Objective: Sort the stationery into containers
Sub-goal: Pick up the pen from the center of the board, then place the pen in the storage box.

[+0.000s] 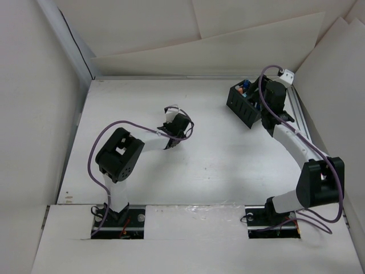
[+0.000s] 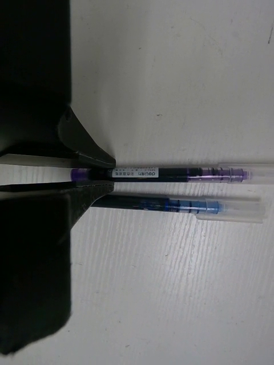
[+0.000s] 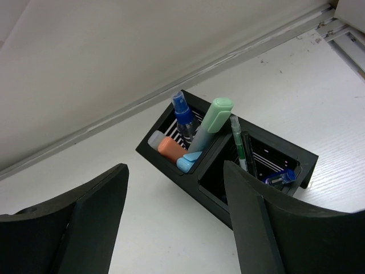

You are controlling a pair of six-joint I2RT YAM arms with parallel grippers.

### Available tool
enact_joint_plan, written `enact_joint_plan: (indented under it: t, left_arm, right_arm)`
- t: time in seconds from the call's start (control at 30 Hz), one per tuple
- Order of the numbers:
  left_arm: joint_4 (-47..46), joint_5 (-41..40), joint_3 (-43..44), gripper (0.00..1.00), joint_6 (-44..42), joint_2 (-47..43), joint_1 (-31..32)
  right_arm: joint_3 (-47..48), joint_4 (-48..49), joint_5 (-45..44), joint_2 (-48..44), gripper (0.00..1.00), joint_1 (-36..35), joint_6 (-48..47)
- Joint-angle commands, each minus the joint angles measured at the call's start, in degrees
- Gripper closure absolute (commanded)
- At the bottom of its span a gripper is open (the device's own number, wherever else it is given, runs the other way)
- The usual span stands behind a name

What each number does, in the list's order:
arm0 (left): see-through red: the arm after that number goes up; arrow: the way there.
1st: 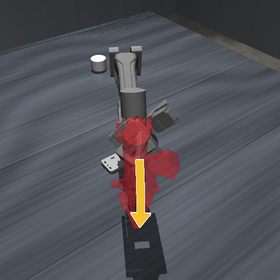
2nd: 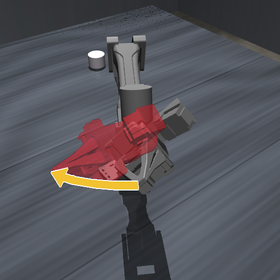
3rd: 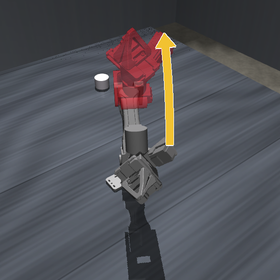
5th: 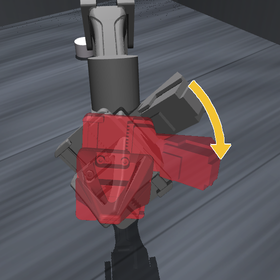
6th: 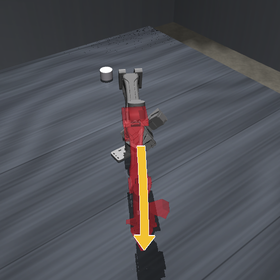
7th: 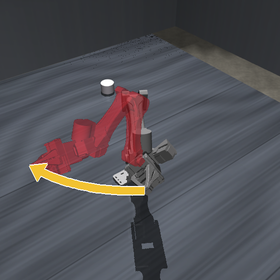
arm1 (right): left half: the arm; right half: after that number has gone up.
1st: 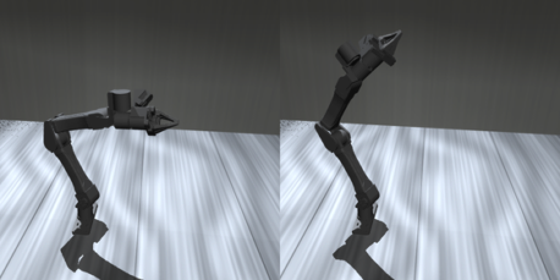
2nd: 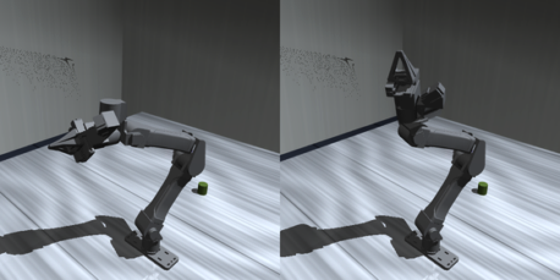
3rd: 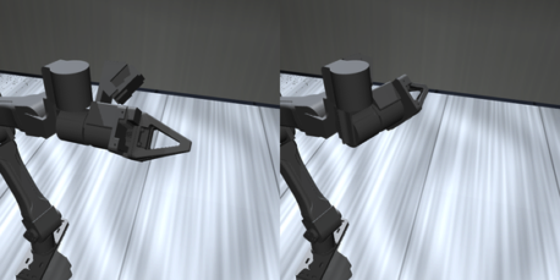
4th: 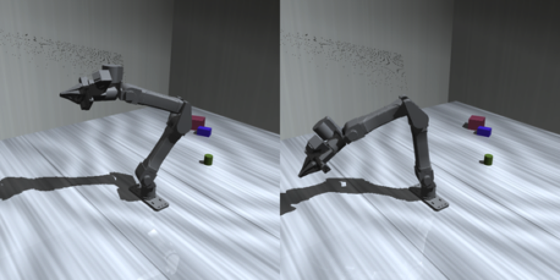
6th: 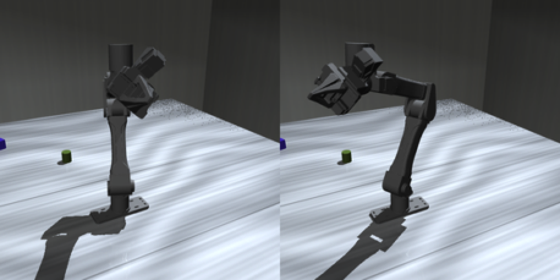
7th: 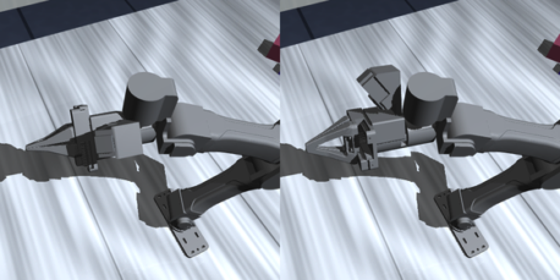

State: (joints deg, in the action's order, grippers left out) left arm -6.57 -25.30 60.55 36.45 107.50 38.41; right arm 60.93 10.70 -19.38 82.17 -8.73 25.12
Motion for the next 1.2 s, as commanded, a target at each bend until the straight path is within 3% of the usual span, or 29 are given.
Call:
enact_joint_plan:
  t: [0.0, 0.3, 0.43, 0.83, 1.17]
  left_arm:
    - [3.9, -0.5, 0.8, 1.00, -0.4, 1.1, -0.1]
    - [3.4, -1.0, -6.5, 1.00, 0.6, -11.6, -0.1]
    - [1.5, 2.7, -9.6, 1.00, 0.6, -16.4, -0.1]
    - [-9.1, 14.2, -19.2, 1.00, -2.3, -29.7, -0.1]
    - [-14.7, 18.3, -23.9, 1.00, -4.0, -35.0, 2.4]
  right_arm:
    - [0.6, 2.8, 1.7, 0.1, 0.26, -0.9, 0.1]
    - [3.8, 0.8, 12.9, 0.2, 0.06, -3.0, -1.0]
    - [8.0, -3.2, 23.2, 3.9, 0.01, -6.6, -2.2]
    - [11.1, -3.8, 34.2, 12.6, 0.00, -22.1, 1.7]
    - [12.3, 0.6, 40.0, 21.3, 0.00, -23.7, 7.0]
